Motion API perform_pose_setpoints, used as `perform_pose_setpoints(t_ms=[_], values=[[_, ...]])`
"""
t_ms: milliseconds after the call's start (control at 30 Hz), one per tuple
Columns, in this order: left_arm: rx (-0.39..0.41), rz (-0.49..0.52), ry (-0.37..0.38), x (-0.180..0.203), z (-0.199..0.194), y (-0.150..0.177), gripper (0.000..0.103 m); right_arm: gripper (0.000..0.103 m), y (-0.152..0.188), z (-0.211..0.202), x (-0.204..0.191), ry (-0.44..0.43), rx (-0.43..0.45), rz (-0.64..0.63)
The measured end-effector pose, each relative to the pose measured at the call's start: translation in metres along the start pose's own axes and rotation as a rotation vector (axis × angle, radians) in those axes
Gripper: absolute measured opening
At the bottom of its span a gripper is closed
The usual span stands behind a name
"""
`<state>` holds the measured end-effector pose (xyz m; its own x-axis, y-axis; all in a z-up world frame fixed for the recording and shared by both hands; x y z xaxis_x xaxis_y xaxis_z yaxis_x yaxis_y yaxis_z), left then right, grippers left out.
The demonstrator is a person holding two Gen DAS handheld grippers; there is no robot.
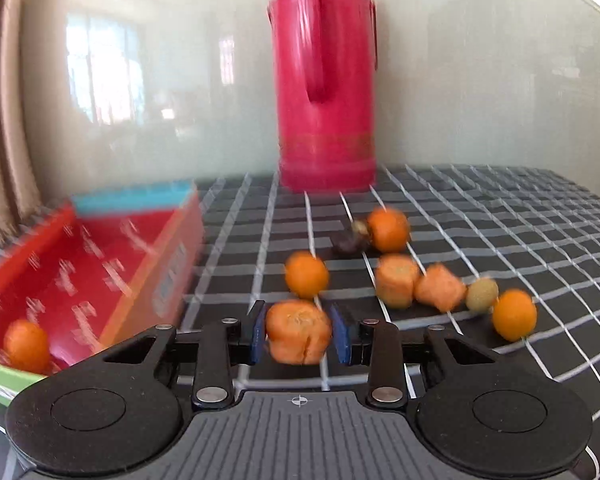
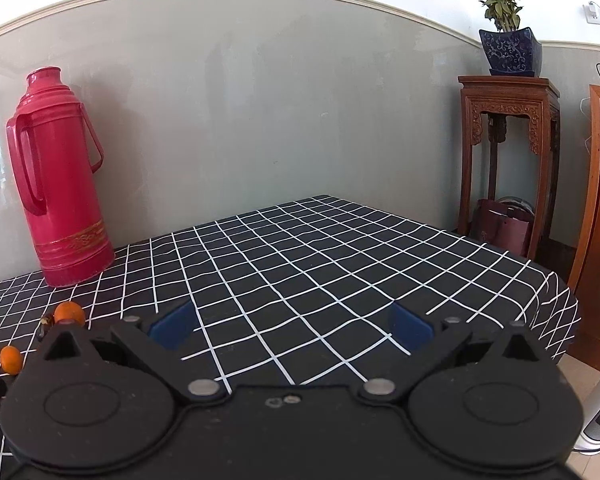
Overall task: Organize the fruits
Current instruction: 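Grasp the orange chunk with the left tool, then carry the orange chunk into the red box and open the left tool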
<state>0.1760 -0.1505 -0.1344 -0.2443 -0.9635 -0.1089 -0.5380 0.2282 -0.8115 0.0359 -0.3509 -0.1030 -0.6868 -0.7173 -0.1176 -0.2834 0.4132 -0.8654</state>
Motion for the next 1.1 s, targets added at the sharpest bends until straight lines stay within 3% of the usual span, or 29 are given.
perform_pose_setpoints(t_ms=[100,333,500,700,733,800,833,933,1100], values=[[0.071,-0.006,-0.045,-0.010,-0.015,-0.005,0.034,0.097,0.001,-0.002,-0.003,-0.006,0.003,-0.007],[0.121,-0.136,-0.162,-0.067,-0.031,-0.014,0.034,0.097,0.004,-0.004,-0.014,-0.030,-0.001,-0.024],[0.056,-0.206,-0.227,-0.098,-0.023,-0.011,0.034,0.097,0.007,-0.003,-0.028,-0.051,-0.012,-0.054],[-0.085,-0.272,-0.243,-0.121,-0.007,-0.004,0.036,0.097,0.011,-0.001,-0.044,-0.094,-0.033,-0.098],[-0.089,-0.281,-0.237,-0.124,-0.007,-0.003,0.041,0.097,0.012,-0.001,-0.047,-0.103,-0.037,-0.106],[-0.067,-0.290,-0.239,-0.126,-0.015,-0.002,0.095,0.097,0.014,0.002,-0.051,-0.130,-0.051,-0.119],[-0.036,-0.293,-0.266,-0.128,-0.021,-0.002,0.103,0.097,0.015,0.003,-0.054,-0.147,-0.059,-0.126],[0.054,-0.270,-0.288,-0.130,-0.042,-0.002,0.103,0.097,0.019,0.010,-0.064,-0.193,-0.094,-0.157],[0.061,-0.298,-0.300,-0.151,-0.054,0.000,0.103,0.091,0.027,0.021,-0.083,-0.258,-0.146,-0.210]])
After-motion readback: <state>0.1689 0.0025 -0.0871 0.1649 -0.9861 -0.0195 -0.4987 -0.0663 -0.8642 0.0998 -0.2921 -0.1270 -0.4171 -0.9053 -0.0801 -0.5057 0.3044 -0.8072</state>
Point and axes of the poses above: each gripper's, at about its wrist camera, not at the fingertips, and z roughly the way its jaws point, x to its right, y to its underside, the point moved 2 cm from there along z, roughly the way its jaws point, and after that the axes turned 9 degrees about -x, right-handed, at the moved point
